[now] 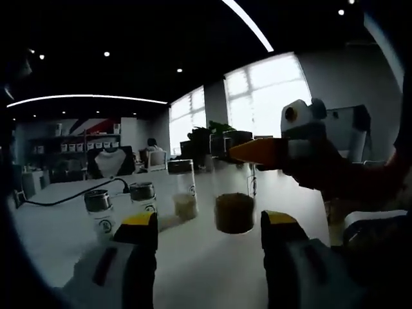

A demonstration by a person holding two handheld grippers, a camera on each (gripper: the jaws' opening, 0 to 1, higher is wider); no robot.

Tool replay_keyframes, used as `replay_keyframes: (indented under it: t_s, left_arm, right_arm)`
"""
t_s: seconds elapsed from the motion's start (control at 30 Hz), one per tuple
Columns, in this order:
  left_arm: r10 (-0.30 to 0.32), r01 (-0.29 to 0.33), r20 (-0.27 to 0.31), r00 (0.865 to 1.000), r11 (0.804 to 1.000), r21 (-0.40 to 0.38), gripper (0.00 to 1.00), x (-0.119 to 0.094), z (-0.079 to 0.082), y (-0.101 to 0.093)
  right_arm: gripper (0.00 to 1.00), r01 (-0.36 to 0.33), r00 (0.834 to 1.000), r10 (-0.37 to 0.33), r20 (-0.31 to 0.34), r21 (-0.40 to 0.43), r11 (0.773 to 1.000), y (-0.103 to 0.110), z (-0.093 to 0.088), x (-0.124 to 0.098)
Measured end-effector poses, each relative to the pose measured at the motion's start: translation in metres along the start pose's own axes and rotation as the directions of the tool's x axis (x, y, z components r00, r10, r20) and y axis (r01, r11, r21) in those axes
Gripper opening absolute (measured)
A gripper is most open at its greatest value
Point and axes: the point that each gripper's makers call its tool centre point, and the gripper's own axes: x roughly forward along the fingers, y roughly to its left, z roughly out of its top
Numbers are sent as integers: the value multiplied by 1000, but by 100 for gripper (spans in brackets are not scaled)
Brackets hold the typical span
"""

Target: Rotate the seasoning bottle until the label or dispensing opening points toward the visible target arrow and the bottle remains upright within the marked orientation range

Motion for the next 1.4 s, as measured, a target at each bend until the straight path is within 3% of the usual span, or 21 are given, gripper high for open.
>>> replay_keyframes:
  t_s: [0.53,0.93,1.17,1.4]
  left_arm:
    - [115,-115,-53,992,993,2,100,-28,-13,39]
    - [118,-116,-91,989,993,25,100,-36,-21,39]
    - [100,-100,-35,994,995,2,100,-41,-8,32]
    - [100,-101,-62,993,995,1,100,-45,-13,32]
  right_arm:
    - [37,88,996,-88,-24,-2,996,-52,-2,-20]
    - [37,166,986,-166,-22,0,986,-106,-7,-34]
    - [37,179,984,-179,-20,-3,984,-129,-8,-35]
    - [37,179,983,-179,-27,-10,984,-149,-12,-32]
